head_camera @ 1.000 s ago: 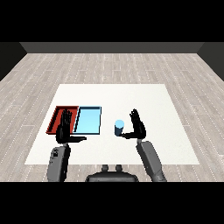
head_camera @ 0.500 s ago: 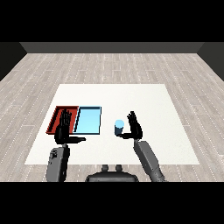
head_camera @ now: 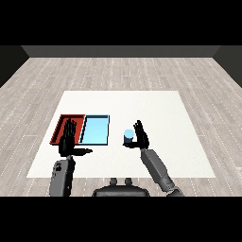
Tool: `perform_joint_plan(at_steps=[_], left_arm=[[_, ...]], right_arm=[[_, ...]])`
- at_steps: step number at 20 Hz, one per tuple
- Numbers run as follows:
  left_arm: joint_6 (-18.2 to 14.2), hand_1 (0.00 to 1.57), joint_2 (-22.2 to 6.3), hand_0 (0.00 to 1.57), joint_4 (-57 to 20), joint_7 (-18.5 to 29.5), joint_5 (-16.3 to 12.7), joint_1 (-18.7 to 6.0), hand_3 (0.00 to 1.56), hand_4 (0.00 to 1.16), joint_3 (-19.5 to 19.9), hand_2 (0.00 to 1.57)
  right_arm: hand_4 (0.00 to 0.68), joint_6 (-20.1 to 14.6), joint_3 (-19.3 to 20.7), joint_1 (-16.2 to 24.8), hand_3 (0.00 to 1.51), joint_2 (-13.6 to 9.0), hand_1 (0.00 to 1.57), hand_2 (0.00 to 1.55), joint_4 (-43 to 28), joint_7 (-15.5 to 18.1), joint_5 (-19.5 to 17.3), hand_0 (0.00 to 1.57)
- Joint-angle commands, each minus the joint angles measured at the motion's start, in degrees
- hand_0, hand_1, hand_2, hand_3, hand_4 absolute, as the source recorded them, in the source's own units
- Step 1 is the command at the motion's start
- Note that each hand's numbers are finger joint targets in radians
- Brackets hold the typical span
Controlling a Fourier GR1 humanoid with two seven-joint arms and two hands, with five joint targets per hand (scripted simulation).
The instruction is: Pick the blue can and put it in the blue box
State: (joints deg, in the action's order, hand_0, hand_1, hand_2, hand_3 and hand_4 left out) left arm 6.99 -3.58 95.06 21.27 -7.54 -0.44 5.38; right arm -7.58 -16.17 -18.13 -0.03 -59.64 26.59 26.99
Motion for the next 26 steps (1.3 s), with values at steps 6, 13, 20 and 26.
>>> perform_joint_plan(at_steps=[6, 13, 20, 26], left_arm=[[-0.04, 0.00, 0.90, 0.00, -2.10, 2.05, 0.39, -0.03, 0.00, 0.00, -0.18, 0.00], [1.65, 0.00, -0.64, 0.00, -2.33, 1.08, -1.85, -1.00, 0.00, 0.00, 1.53, 0.00], [-0.01, 0.00, 0.54, 0.00, 3.14, -2.56, -1.17, 1.18, 0.00, 0.00, -0.37, 0.00], [0.53, 0.00, -0.97, 0.00, -0.30, -1.59, -2.37, -0.96, 0.00, 0.00, 2.33, 0.00]], right_arm=[[0.000, -1.53, -3.23, -5.50, 0.00, 0.03, 0.00, 0.00, 7.17, 2.58, 4.74, 0.00], [0.000, -1.74, -3.53, -3.84, 0.00, 0.03, 0.00, 0.00, 5.89, 1.36, 4.16, 0.00], [0.000, -3.61, -6.48, -6.35, 0.00, 0.03, 0.00, 0.00, 6.21, -1.11, 7.08, 0.00], [0.658, -17.98, -5.83, -13.26, 1.45, 0.03, 1.53, 1.49, 17.00, 3.91, 7.87, 1.53]])
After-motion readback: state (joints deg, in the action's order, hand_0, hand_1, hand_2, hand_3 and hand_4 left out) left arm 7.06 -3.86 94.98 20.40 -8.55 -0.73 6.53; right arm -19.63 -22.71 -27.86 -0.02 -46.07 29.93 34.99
